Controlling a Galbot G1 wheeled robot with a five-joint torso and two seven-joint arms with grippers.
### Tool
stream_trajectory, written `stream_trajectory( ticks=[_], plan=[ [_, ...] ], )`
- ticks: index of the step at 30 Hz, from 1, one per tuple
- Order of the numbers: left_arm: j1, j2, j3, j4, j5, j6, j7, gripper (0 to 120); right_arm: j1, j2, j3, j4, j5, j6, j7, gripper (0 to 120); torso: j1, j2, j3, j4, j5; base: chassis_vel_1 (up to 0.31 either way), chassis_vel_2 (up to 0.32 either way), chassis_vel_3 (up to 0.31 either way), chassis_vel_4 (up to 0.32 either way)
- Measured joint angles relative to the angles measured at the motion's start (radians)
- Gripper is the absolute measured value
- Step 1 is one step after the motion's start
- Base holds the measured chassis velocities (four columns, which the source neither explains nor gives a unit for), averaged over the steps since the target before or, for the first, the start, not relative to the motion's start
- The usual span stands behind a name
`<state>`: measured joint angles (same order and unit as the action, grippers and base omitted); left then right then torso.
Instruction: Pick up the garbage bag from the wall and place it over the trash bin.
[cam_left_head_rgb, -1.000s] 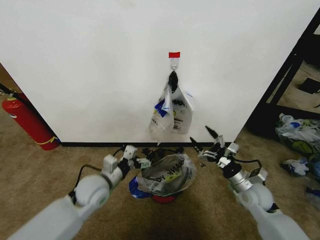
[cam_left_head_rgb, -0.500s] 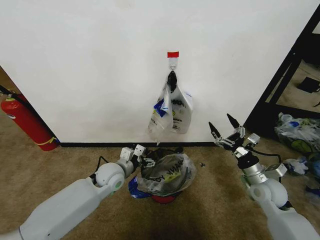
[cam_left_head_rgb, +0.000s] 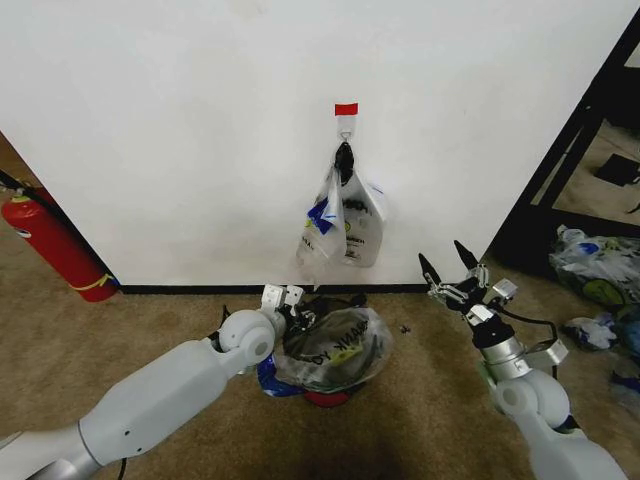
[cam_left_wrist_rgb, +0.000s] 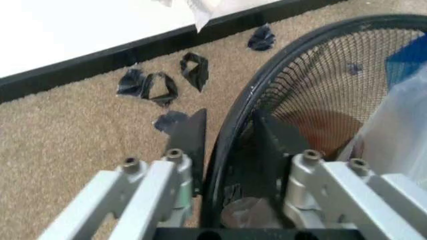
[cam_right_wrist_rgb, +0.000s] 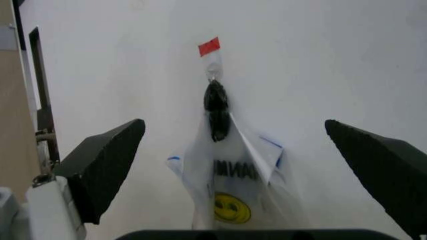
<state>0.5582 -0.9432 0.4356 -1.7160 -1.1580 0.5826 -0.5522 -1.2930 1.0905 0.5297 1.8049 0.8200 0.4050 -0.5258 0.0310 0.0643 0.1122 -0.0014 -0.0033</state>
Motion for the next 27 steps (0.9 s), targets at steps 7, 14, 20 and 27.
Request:
stream_trajectory(
  ticks=[7, 14, 20, 27],
  plan=[
    [0.048, 0.007, -0.046, -0.054, -0.035, -0.005, -0.083, 5, 0.014, -0.002, -0.011, -0.034, -0.005, 0.007, 0.001, 100, 0.000, 0.000, 0.000, -0.0004, -0.0002, 0.000, 0.000, 0.000, 0.000],
    [0.231, 0.032, -0.276, -0.212, -0.112, -0.024, -0.213, 5, 0.037, -0.003, -0.030, -0.068, -0.006, 0.007, 0.003, 100, 0.000, 0.000, 0.000, 0.0004, 0.0000, 0.000, 0.000, 0.000, 0.000],
    [0.448, -0.028, -0.459, -0.295, -0.106, -0.108, -0.269, 5, 0.046, -0.001, -0.035, -0.104, -0.012, 0.012, 0.004, 100, 0.000, 0.000, 0.000, -0.0002, -0.0002, 0.000, 0.000, 0.000, 0.000],
    [0.687, -0.204, -0.567, -0.342, 0.007, -0.210, -0.315, 5, 0.066, 0.015, -0.057, -0.123, -0.027, 0.009, 0.013, 100, 0.000, 0.000, 0.000, 0.0002, 0.0000, 0.000, 0.000, 0.000, 0.000]
  ],
)
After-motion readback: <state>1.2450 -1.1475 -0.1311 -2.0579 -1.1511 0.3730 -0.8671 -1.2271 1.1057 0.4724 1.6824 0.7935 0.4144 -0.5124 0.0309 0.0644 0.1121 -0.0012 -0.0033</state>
